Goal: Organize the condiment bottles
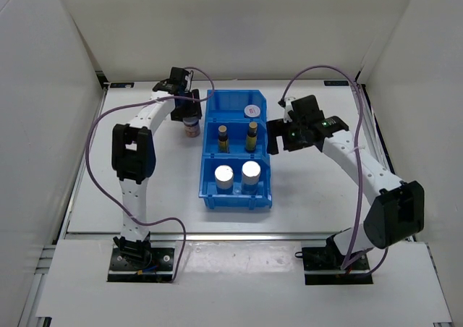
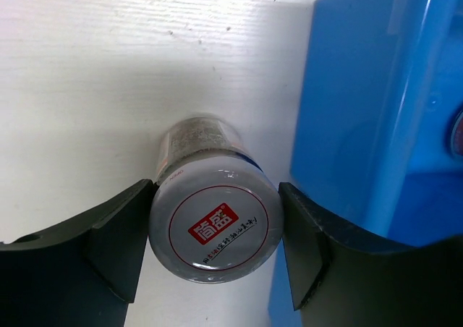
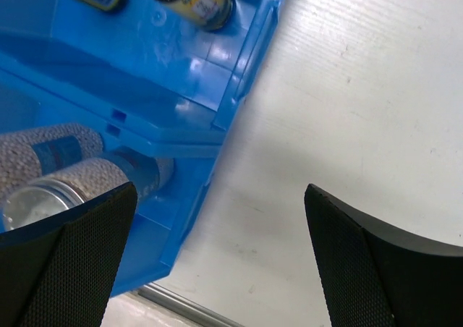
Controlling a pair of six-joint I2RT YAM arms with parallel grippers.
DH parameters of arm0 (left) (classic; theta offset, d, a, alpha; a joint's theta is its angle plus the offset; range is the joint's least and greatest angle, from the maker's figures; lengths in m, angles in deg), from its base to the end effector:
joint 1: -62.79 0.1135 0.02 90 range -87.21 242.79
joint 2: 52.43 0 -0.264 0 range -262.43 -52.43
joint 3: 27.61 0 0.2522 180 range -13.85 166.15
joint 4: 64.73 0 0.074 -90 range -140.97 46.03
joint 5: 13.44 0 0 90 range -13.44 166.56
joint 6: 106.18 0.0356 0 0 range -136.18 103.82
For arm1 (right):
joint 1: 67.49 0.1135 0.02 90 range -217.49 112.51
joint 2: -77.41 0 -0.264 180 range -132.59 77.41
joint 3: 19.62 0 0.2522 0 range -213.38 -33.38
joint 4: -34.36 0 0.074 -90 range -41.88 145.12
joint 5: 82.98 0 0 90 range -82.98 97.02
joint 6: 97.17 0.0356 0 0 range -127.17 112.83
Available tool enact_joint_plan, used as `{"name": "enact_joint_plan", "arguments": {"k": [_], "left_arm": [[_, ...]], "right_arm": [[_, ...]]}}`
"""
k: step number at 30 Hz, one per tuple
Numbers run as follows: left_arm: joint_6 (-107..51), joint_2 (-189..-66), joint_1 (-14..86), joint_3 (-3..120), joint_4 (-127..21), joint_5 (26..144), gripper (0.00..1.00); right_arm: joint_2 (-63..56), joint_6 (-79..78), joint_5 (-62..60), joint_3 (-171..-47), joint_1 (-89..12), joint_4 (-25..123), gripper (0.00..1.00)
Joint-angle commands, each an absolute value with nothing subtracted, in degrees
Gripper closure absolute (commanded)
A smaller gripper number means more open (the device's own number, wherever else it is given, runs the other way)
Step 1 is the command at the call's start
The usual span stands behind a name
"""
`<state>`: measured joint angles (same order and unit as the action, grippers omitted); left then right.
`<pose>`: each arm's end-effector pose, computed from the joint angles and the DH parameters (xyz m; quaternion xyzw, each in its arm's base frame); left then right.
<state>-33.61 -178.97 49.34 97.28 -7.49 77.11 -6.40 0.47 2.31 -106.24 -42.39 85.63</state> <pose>0.4725 -0.1134 0.2245 -0.0322 0.9628 -0.0758 0.2573 0.2849 0.1367 0.3064 -0.1562 0.9212 0.1367 0.3291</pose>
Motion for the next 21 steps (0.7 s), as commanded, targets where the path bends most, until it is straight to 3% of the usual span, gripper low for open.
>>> {"name": "enact_joint_plan", "arguments": {"k": [1, 10, 15, 21], "left_arm": [[-32.8, -167.8, 49.6, 97.2, -8.2, 75.3, 0.74], [-31.6, -163.4, 47.8, 105.9, -8.2, 73.2, 0.8], [-31.1, -167.9, 45.0, 112.7, -8.2, 78.3, 0.86], [-30.5, -175.1, 42.0, 118.9, -8.2, 79.5, 0.86]], "right_arm": [[-1.9, -0.1, 1.5, -103.4, -42.7, 84.6, 0.01], [3.2, 2.5, 0.9, -96.2, -43.2, 84.6, 0.01], [6.0, 4.4, 0.9, -93.7, -43.2, 84.1, 0.01], [7.6, 5.5, 0.3, -92.1, -43.2, 84.1, 0.01]]}}
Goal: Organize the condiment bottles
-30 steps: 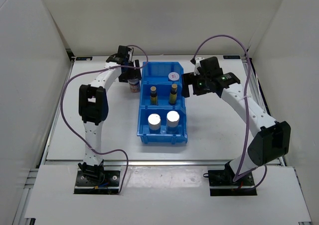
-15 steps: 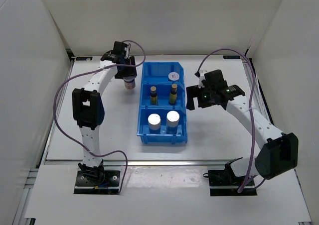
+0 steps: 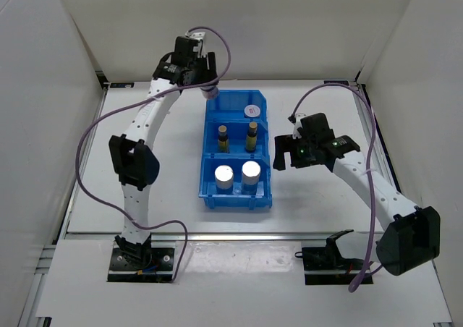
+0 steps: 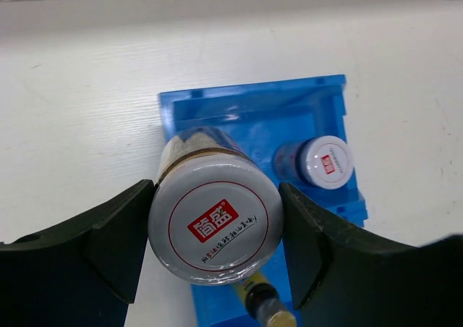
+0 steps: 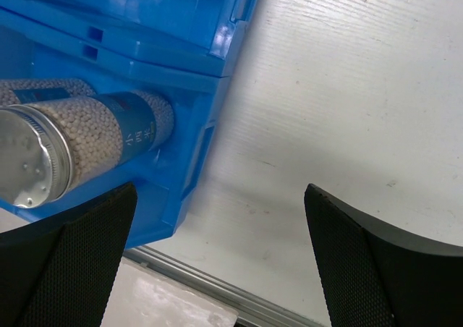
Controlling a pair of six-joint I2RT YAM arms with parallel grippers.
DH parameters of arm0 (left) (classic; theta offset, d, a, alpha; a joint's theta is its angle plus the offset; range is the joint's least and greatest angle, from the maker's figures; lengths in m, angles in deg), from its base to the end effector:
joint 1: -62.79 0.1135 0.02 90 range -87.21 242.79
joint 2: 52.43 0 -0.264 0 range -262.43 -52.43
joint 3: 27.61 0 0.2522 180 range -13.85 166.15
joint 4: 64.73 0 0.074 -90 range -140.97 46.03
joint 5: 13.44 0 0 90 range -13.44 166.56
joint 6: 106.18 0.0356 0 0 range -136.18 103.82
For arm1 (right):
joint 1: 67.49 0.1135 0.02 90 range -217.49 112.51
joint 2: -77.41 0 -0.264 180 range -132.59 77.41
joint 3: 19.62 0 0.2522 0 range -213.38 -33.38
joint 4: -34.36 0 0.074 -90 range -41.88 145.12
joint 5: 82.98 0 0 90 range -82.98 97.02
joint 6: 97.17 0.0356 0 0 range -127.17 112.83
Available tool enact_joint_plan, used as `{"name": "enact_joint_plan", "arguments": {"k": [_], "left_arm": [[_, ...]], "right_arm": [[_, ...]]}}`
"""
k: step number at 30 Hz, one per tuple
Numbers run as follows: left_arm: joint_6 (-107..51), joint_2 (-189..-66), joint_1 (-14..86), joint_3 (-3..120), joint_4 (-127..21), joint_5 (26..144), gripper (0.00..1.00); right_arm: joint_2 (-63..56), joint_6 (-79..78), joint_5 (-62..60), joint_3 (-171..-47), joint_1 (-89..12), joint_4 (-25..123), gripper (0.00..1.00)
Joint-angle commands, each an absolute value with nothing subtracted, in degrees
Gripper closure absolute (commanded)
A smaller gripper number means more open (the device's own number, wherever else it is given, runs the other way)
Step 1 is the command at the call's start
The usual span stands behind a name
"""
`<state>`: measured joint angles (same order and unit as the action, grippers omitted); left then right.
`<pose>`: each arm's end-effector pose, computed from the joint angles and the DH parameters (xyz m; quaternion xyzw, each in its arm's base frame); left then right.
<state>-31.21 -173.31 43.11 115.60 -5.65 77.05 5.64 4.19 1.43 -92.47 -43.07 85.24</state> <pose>0.4487 -0.1608 0.3703 0.0382 0.8931 -0.1373 0.4266 0.2355 0.1107 0.2854 -0.1233 0.9300 0.1490 0.3126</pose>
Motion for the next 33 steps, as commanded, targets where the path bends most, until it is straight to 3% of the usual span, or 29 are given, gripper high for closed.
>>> {"name": "enact_joint_plan", "arguments": {"k": [1, 15, 18, 24, 25, 28, 30, 33], "left_arm": [[-30.5, -175.9, 41.5, 119.5, -8.2, 80.2, 0.86], [-29.8, -186.2, 40.5, 121.2, -8.2, 83.5, 0.76], [-30.3, -186.9, 40.5, 120.5, -8.2, 83.5, 0.67], [-30.3, -188.1, 40.5, 119.2, -8.2, 83.0, 0.38], [-30.3, -188.1, 40.5, 119.2, -8.2, 83.0, 0.26], [-30.3, -188.1, 40.5, 119.2, -8.2, 83.0, 0.09], [-30.3, -188.1, 40.5, 119.2, -8.2, 83.0, 0.02], [-30.9, -187.3, 40.5, 119.2, -8.2, 81.8, 0.0]], "right_arm": [[7.6, 5.5, -0.3, -91.6, -43.2, 84.1, 0.01], [8.2, 6.6, -0.8, -89.3, -43.2, 84.6, 0.01], [7.4, 7.3, 0.0, -88.7, -43.2, 84.1, 0.01], [3.2, 9.9, 0.5, -86.9, -43.2, 83.0, 0.01], [2.1, 9.9, 0.5, -86.9, -43.2, 83.0, 0.01], [-0.4, 11.2, -1.1, -85.8, -43.2, 81.6, 0.04], [-1.8, 11.2, -1.8, -85.8, -43.2, 81.1, 0.06], [-3.5, 11.2, -3.4, -85.8, -43.2, 80.5, 0.08]]}}
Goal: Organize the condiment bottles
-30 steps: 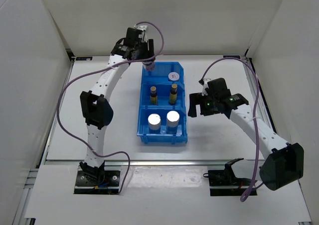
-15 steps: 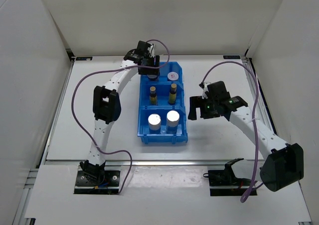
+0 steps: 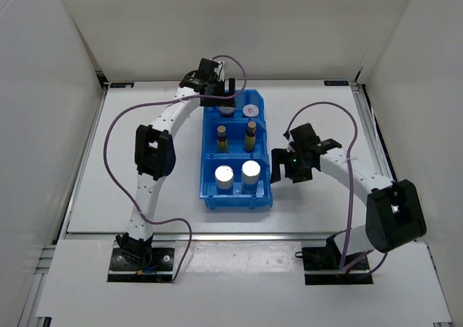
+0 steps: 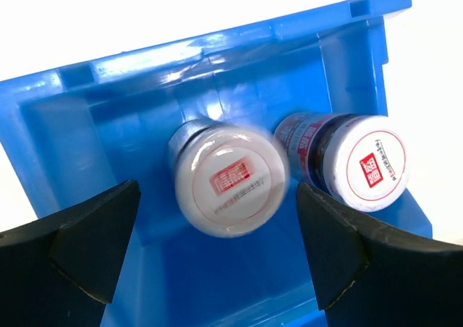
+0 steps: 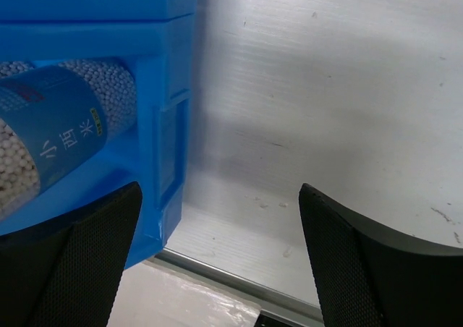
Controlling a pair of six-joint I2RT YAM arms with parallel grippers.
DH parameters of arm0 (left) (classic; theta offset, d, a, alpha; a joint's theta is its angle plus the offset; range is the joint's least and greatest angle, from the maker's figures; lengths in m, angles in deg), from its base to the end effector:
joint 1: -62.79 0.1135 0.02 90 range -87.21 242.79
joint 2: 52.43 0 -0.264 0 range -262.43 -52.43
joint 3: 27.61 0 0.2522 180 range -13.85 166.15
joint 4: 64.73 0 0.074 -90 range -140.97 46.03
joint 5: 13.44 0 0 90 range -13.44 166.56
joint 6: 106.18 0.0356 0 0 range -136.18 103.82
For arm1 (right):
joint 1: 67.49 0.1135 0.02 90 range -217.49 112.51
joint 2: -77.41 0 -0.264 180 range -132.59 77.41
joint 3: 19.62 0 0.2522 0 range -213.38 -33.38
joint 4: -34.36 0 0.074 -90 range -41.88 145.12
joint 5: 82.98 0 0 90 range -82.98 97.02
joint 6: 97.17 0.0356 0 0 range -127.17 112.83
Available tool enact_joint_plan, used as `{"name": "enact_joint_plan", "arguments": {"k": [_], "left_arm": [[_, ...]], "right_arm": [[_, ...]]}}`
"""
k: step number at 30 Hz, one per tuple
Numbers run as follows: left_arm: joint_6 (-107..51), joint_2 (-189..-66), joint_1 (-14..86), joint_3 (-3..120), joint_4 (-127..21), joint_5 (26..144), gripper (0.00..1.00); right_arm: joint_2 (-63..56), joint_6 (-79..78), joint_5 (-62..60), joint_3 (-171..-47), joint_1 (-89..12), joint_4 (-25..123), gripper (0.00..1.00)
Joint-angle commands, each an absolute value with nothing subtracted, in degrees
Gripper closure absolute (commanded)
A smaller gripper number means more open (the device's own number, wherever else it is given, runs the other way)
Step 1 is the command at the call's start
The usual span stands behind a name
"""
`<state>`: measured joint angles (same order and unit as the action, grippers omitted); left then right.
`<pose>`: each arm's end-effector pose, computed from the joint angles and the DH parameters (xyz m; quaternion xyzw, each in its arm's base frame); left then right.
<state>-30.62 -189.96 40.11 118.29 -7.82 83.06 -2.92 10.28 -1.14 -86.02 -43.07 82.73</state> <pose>0.4936 -0.2106 0.2465 0.0871 0.9299 -0.1627 0.3181 0.2449 0.1167 0.2163 -0.0759 0.9656 0.1498 0.1983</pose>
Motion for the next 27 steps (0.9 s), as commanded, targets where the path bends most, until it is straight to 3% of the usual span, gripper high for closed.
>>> {"name": "enact_joint_plan", "arguments": {"k": [1, 8, 11, 22, 27], "left_arm": [[-30.9, -186.7, 40.5, 118.7, -8.2, 81.1, 0.0], [-31.9, -171.4, 40.5, 114.0, -8.2, 79.1, 0.0], [-32.5, -161.1, 40.5, 106.2, -8.2, 76.5, 0.0], [-34.9, -132.3, 40.5, 61.1, -13.3, 67.3, 0.0], [-34.3, -122.3, 40.5, 52.0, -15.5, 59.9, 0.0]], "right_arm": [[-3.5, 11.7, -4.0, -85.8, -42.6, 79.9, 0.09], [-2.1, 13.0, -2.9, -85.8, -42.1, 79.9, 0.07], [-1.0, 13.7, 0.5, -87.2, -42.1, 82.9, 0.0], [8.2, 15.5, 6.3, -91.7, -42.1, 88.6, 0.0], [12.4, 13.2, 9.5, -94.4, -42.1, 91.3, 0.0]]}}
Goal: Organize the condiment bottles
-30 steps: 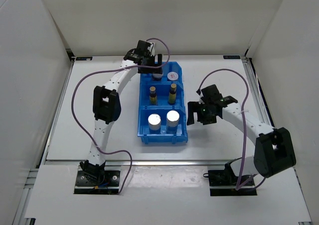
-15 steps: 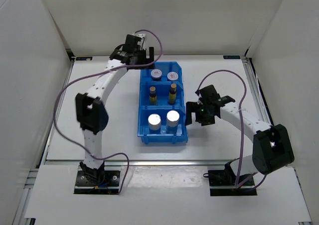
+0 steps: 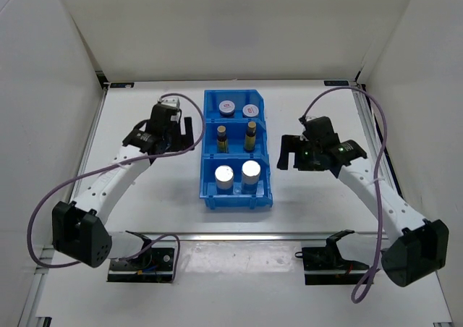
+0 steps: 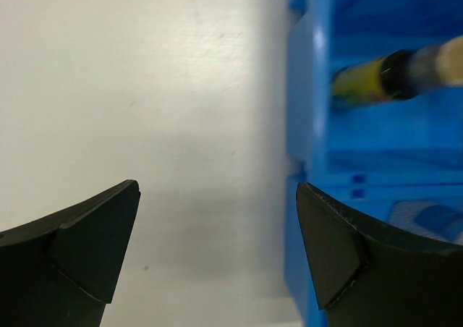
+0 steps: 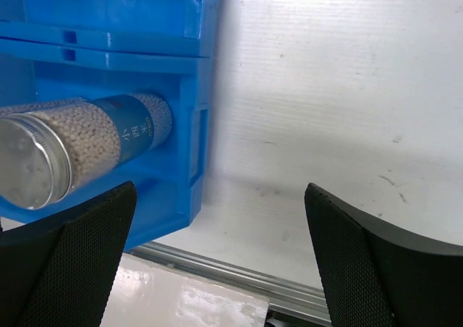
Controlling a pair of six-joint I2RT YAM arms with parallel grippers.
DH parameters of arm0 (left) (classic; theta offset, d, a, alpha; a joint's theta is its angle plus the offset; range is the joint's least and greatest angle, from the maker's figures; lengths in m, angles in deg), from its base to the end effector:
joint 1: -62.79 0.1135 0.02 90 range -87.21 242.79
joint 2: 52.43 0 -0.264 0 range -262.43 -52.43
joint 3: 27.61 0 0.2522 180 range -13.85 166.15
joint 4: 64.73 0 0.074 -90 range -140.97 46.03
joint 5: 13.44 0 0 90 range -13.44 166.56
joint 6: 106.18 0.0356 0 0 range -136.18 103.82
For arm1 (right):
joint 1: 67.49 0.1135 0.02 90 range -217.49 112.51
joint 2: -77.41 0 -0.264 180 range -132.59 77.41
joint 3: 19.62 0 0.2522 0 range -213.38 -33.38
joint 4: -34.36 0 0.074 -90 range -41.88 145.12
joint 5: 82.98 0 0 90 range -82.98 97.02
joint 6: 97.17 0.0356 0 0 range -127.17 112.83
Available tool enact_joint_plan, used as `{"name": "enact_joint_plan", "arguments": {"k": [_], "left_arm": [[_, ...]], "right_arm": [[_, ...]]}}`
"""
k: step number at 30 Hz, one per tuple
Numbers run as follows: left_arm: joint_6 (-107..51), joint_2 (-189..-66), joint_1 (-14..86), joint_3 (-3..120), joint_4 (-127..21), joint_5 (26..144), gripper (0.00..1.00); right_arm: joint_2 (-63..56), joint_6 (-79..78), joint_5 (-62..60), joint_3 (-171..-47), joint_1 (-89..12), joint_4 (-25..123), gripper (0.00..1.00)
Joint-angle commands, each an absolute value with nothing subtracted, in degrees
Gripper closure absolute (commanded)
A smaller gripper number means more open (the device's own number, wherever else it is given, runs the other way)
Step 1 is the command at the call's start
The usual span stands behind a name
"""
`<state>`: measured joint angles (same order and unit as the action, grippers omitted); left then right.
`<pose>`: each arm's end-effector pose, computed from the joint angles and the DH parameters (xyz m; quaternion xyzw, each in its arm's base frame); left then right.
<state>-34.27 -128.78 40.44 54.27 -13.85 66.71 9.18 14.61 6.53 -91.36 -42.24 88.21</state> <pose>0.2663 -0.1029 0.3167 0.0017 0.9222 -0.0563 0.3826 0.2203 0.1043 0.2897 -0.0299 0.9402 0.1390 0.3095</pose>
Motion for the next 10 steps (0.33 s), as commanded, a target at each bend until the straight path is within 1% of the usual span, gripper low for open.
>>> {"name": "enact_joint_plan", "arguments": {"k": [1, 7, 10], "left_arm": [[-33.8, -121.1, 40.5, 50.9, -16.2, 59.3, 0.0], [-27.9, -114.0, 40.5, 45.8, -21.3, 57.7, 0.0], [-22.7, -112.7, 40.5, 39.5, -29.2, 59.3, 0.0]], "right_arm": [[13.2, 12.5, 9.5, -94.4, -42.1, 91.3, 0.0], [18.4, 12.0, 12.3, -93.9, -42.1, 93.0, 0.0], [19.0, 11.4, 12.3, -93.8, -42.1, 94.6, 0.0]]}}
